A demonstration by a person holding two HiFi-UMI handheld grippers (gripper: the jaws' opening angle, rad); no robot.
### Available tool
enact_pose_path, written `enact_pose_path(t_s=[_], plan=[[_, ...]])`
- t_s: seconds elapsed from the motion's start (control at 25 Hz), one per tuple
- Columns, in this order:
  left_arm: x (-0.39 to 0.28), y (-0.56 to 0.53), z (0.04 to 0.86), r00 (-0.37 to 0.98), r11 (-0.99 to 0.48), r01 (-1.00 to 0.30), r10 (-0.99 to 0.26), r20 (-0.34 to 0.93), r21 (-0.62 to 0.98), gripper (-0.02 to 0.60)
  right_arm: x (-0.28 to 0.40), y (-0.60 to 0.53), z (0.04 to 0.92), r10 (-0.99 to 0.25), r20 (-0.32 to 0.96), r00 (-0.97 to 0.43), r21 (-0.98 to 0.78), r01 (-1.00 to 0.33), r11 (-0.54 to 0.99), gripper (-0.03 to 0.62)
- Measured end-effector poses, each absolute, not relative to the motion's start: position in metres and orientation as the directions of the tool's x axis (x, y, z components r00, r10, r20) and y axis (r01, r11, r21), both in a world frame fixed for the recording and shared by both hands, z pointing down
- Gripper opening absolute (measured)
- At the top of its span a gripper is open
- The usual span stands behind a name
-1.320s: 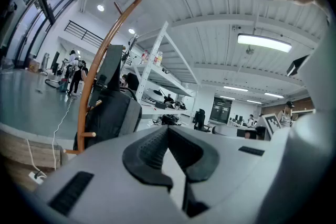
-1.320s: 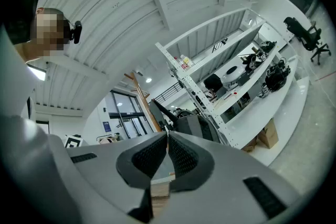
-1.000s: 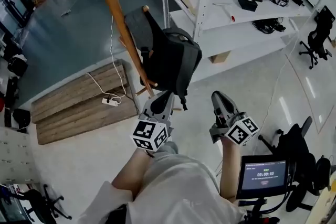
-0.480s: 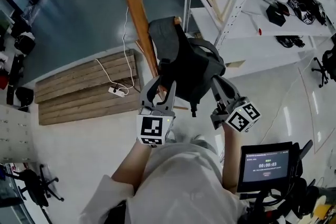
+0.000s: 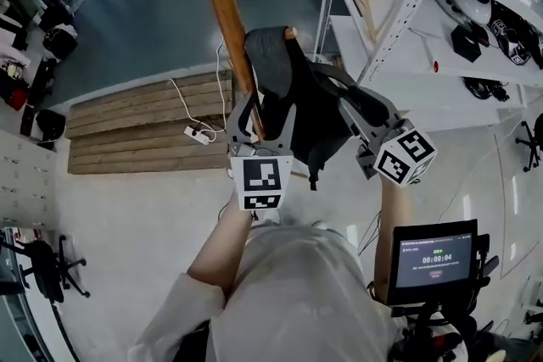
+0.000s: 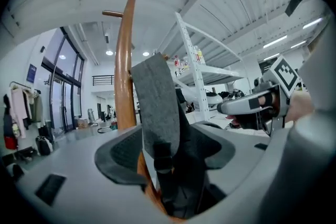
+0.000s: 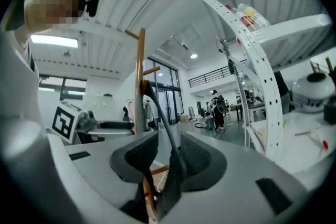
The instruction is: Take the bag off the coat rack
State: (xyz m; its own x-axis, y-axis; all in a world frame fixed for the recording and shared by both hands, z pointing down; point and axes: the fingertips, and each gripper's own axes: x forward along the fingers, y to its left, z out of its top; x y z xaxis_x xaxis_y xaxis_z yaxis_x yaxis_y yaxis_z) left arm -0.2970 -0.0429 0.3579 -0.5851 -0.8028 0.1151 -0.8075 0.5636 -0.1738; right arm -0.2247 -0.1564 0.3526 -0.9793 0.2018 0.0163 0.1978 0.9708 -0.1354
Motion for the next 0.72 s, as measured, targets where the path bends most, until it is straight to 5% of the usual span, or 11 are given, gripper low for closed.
enact_pose_path(t_s=[0.16, 0.2, 0.28, 0.72], plan=[[-0.307, -0.05, 0.352, -0.654, 0.626, -0.753, -0.746, 0.126, -0.204, 0.274, -0.244, -0.174, 0.351, 0.141, 0.141, -0.98, 0.136, 0.16, 0.978, 0.114], [-0.31, -0.053, 0.352, -0.666, 0.636, -0.743, -0.734, 0.132, -0.209, 0.275, -0.249, -0.177, 0.35, 0.141, 0.157, -0.978, 0.188, 0.17, 0.967, 0.179], [-0.314, -0.061, 0.354, -0.683, 0.649, -0.728, -0.715, 0.148, -0.222, 0.275, -0.259, -0.182, 0.356, 0.157, 0.2, -0.967, 0.254, 0.206, 0.945, 0.21], [-0.327, -0.054, 0.354, -0.873, 0.809, -0.482, -0.476, 0.106, -0.336, 0.285, -0.29, -0.179, 0.406, 0.165, 0.425, -0.89, 0.308, 0.314, 0.898, 0.21]])
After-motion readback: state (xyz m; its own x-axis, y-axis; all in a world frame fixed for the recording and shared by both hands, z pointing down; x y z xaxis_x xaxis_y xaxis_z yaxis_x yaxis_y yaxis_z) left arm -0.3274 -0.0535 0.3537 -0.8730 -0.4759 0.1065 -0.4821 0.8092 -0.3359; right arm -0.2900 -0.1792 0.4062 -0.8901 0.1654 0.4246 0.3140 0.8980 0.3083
